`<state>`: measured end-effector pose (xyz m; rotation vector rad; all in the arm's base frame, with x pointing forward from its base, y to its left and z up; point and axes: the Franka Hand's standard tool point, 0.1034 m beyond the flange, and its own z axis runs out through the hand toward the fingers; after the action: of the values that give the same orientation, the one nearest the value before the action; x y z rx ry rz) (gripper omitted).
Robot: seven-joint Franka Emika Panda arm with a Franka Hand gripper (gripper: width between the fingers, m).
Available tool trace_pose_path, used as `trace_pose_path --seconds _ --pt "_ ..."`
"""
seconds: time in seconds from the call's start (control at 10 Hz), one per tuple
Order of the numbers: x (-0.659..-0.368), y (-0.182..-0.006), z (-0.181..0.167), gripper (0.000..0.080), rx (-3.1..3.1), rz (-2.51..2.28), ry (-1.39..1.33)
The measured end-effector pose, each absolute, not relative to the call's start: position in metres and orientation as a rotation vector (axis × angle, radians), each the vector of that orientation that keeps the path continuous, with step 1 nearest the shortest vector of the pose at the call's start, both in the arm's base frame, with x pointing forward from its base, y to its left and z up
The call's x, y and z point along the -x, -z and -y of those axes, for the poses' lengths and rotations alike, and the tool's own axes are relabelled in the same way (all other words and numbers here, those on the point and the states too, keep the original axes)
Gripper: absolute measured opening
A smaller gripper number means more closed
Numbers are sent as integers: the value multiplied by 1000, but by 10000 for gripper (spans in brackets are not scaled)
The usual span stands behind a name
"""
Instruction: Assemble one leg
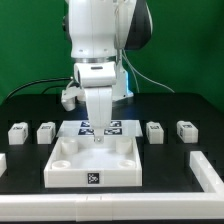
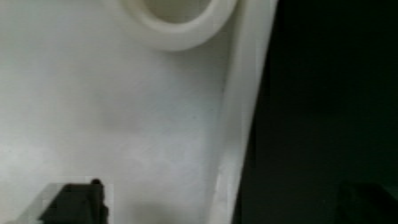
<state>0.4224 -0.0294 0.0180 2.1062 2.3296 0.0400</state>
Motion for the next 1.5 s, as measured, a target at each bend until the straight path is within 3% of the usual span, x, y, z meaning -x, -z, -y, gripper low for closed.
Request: trace_pose_path --seconds 0.2,0.4,0.5,0.6,0.8,0.9,1.0,1.5 --pt "-419 -7 30 650 -2126 -2335 -26" --pt "-421 -8 30 650 -2162 -2301 -27" --pt "-420 -8 30 522 -2164 -2300 -26" --pt "-420 -8 30 522 -2164 -2299 -26" --pt "-420 -8 30 249 -2165 -2299 -26" --pt "-420 -8 30 249 -2165 -2299 -26" --pt "-420 -8 30 76 -2166 -2298 -26" --pt "-421 -8 31 55 -2167 -2296 -26"
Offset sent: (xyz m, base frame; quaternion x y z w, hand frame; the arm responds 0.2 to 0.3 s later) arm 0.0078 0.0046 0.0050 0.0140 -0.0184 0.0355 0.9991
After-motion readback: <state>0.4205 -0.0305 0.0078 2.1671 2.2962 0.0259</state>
